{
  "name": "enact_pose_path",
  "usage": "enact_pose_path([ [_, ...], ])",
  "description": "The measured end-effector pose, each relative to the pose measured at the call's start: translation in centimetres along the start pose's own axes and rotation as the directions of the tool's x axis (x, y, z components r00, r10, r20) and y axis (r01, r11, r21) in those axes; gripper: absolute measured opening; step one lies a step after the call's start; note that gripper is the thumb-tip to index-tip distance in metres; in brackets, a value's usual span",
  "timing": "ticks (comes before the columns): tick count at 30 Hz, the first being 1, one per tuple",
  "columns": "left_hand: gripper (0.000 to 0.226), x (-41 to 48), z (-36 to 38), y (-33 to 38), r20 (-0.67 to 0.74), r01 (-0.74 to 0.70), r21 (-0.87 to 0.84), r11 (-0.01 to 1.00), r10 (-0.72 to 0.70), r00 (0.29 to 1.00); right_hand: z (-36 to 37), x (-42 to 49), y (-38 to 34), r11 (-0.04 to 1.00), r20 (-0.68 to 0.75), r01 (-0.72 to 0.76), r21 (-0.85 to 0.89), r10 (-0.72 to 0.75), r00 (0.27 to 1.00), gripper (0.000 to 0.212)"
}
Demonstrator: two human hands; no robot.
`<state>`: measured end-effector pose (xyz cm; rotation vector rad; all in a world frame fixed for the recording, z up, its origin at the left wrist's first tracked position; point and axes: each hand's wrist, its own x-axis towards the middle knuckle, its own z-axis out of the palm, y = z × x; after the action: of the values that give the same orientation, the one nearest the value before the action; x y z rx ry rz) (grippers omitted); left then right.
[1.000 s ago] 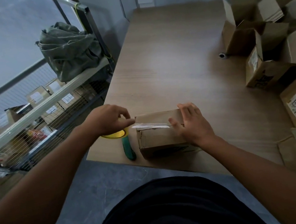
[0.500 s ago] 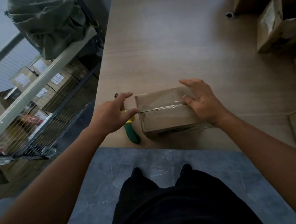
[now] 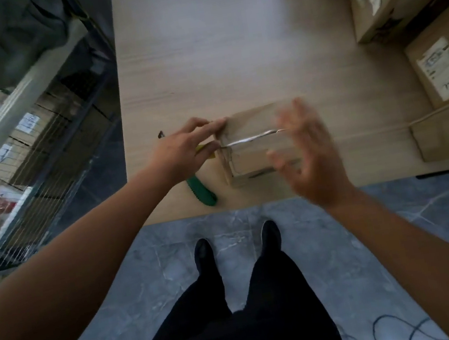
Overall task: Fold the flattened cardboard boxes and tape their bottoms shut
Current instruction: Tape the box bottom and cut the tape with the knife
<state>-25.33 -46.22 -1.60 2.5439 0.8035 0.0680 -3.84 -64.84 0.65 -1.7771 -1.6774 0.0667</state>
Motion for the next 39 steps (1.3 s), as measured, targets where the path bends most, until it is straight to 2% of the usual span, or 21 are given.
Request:
enact_pose_path([
  [2,0.057,0.3,-0.2,-0.1,-0.011,-0.025,0.006,1.000,0.025,1.000,2.9,-3.4,-4.3,0.988,0.132,0.111,0.105,-0.124,0.983,0.043],
  [4,0.053,0.8,-0.5,-0.3,-0.037,-0.052,0.025,0.998,0.053,0.998,7.5,-6.3,-7.3,0.978,0.266,0.074,0.193,-0.125,0.956,0.044],
  [6,0.052,1.3,-0.5,-0.6,-0.044,-0.094,0.053,0.994,0.096,0.994,12.5,-7.1,-8.9,0.977,0.313,-0.117,0.179,0.056,0.948,0.051],
  [8,0.052,1.8,-0.5,-0.9,-0.044,-0.116,0.076,0.990,0.120,0.992,17.0,-5.7,-9.4,0.948,0.301,-0.301,0.100,0.260,0.918,0.061],
  [12,0.053,2.2,-0.3,-1.6,-0.045,-0.146,0.081,0.986,0.150,0.988,22.4,-2.8,-9.2,0.899,0.234,-0.400,-0.181,0.434,0.870,0.061],
  [14,0.053,2.4,-0.4,-1.8,-0.035,-0.147,0.079,0.986,0.150,0.988,23.0,-2.5,-8.9,0.882,0.208,-0.418,-0.217,0.460,0.863,0.052],
  [17,0.052,2.5,-0.5,-1.8,-0.019,-0.153,0.054,0.987,0.154,0.988,21.6,-3.9,-8.6,0.900,0.234,-0.404,-0.162,0.433,0.870,0.038],
  [18,0.052,2.4,-0.5,-1.8,-0.021,-0.156,0.042,0.987,0.157,0.987,20.4,-5.0,-8.5,0.900,0.291,-0.424,-0.106,0.435,0.852,0.035],
  [20,0.051,2.3,-0.3,-1.8,-0.017,-0.151,0.034,0.988,0.152,0.988,16.7,-7.4,-8.9,0.853,0.463,-0.522,0.016,0.456,0.760,0.032],
  [23,0.051,2.1,-0.1,-1.8,-0.021,-0.115,0.014,0.993,0.115,0.993,10.2,-10.5,-10.2,0.736,0.537,-0.666,0.117,0.518,0.666,0.028],
  [26,0.051,1.8,0.1,-1.7,-0.032,-0.093,-0.035,0.995,0.092,0.995,5.0,-10.9,-11.8,0.667,0.443,-0.730,0.149,0.615,0.653,0.023],
  [28,0.052,1.6,0.2,-1.7,-0.032,-0.060,-0.071,0.996,0.058,0.998,2.9,-9.8,-12.5,0.635,0.361,-0.751,0.181,0.668,0.651,0.031],
  [31,0.057,1.1,0.3,-1.4,-0.029,0.000,-0.106,0.994,-0.003,1.000,1.7,-6.2,-13.0,0.630,0.233,-0.743,0.226,0.705,0.670,0.026],
  [33,0.060,0.9,0.4,-1.0,-0.042,0.024,-0.134,0.991,-0.030,0.999,2.0,-3.0,-12.8,0.733,0.101,-0.660,0.161,0.653,0.750,0.019],
  [35,0.058,0.8,0.4,-0.6,-0.063,0.052,-0.178,0.983,-0.064,0.996,3.1,-0.4,-11.9,0.789,0.092,-0.611,0.058,0.606,0.790,0.018],
  [39,0.046,0.3,0.4,0.3,-0.049,0.163,-0.211,0.964,-0.177,0.983,5.2,1.6,-10.7,0.750,0.239,-0.639,-0.170,0.660,0.712,0.047],
])
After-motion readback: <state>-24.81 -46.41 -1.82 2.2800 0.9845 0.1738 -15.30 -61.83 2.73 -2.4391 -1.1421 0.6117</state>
